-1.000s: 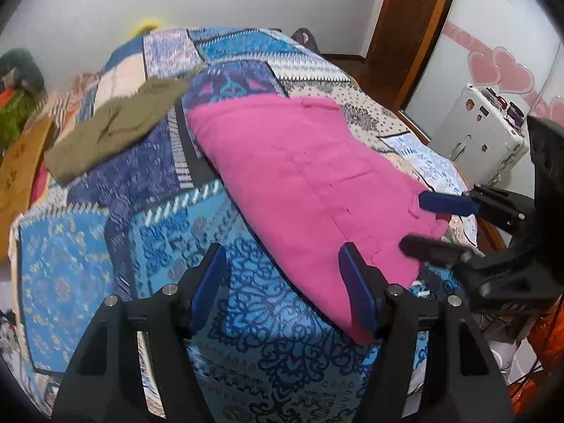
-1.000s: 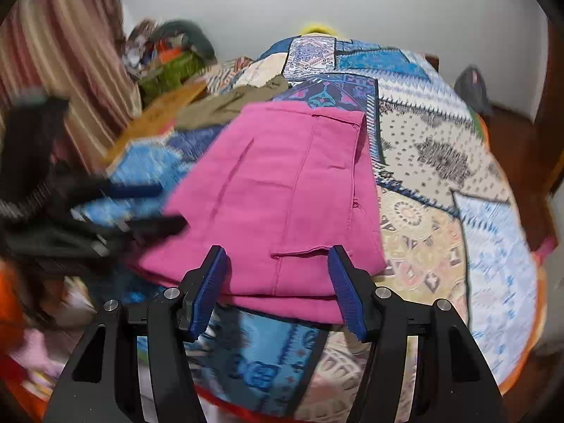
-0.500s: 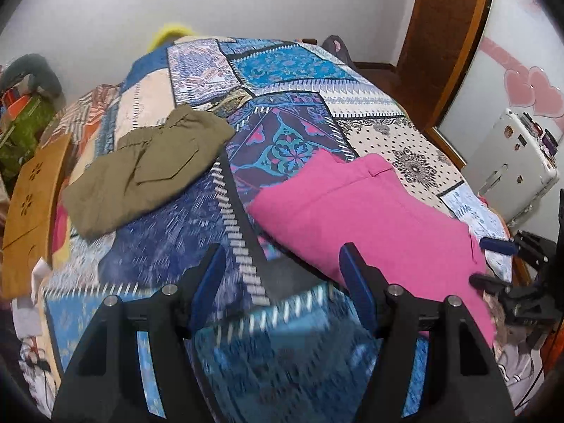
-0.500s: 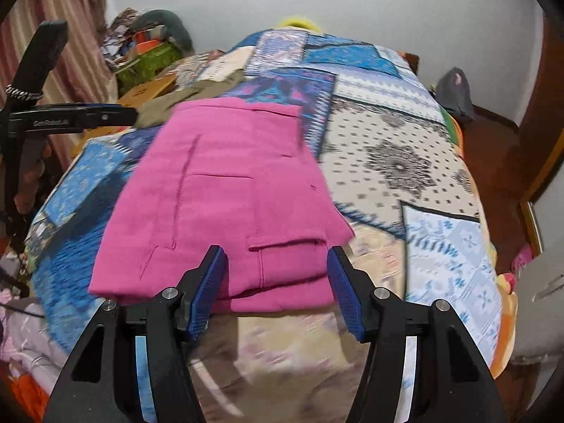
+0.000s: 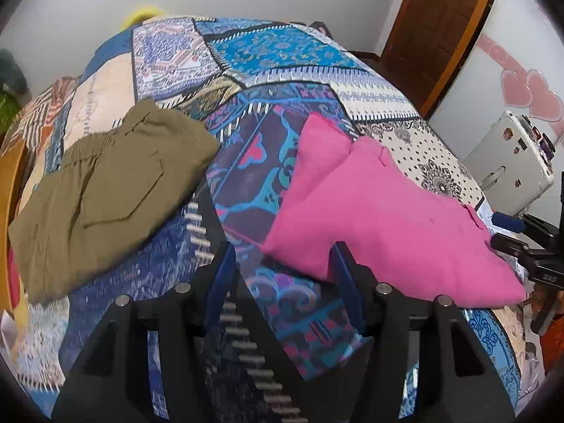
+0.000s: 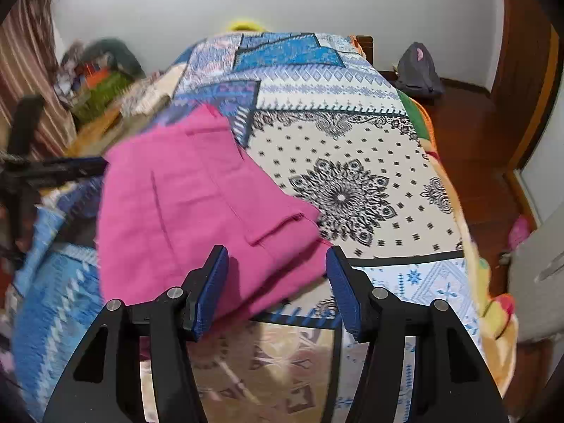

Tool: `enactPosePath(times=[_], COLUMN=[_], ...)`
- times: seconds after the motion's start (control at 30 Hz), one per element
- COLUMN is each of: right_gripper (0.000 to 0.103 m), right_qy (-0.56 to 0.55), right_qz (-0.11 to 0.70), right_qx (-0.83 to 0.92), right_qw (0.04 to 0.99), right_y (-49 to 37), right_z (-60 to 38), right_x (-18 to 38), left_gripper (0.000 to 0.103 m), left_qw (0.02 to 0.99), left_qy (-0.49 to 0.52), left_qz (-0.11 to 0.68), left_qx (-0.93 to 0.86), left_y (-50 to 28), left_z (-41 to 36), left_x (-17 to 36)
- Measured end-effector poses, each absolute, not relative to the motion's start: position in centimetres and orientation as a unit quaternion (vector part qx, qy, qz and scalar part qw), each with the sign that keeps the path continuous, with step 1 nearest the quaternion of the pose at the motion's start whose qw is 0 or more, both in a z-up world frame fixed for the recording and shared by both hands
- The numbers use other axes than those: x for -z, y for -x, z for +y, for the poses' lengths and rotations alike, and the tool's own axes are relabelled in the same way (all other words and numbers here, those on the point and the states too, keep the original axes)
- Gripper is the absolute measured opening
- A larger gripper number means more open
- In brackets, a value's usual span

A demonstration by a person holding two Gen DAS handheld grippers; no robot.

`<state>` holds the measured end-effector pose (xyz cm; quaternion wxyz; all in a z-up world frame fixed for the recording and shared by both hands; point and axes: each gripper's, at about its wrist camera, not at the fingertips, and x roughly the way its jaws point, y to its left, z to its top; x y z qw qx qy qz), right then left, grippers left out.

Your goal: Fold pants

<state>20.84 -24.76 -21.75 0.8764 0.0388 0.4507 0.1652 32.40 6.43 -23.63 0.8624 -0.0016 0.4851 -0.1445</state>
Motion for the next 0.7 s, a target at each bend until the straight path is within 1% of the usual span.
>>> enactPosePath(times=[0.13,0.27,0.3,0.37,0.4,0.5,0.7], right_gripper=[0.054,0.054,0.054,0.054,0.054,0.054,0.054], right_qy=[-0.072,-0.093,-0.094,-0.097,-0.101,-0.109,-0.11], right_qz=[0.453,0.456,0.457,0.459,0.462,0.468,0.461], right_qx=[-0.189,-0.205,-0.205,-0.203,-0.203,-0.206,-0.219], right_qw=[0.868,0.861,0.86,0.86,0.858,0.853,0.853], right_y=[-19.8,-18.8,-18.7,-18.5,-18.4,-18.3,-17.9], right_z=[-24.2,-23.5,-23.3,-23.2,-23.2,-23.4,-23.7], right_x=[21.2,21.2,21.2,21.4,21.5,21.7,20.7], left_gripper=[0.057,0.056,0.052,0.018,0.013,0.007,0.004], left_qw=[0.87,0.856,0.853,0.846,0.844,0.847,0.854], left_qy=[0.001,-0.001,-0.005,-0.009,-0.013,-0.023,-0.027], left_qz=[0.466,0.487,0.492,0.502,0.507,0.504,0.496], left_qx=[0.159,0.174,0.177,0.18,0.176,0.169,0.154], left_y=[-33.1,-34.2,-34.3,-34.2,-34.1,-33.0,-29.8], left_z=[6.3,5.4,5.1,4.6,4.4,4.3,5.3], left_x=[23.0,24.0,24.3,24.9,25.1,25.3,23.9])
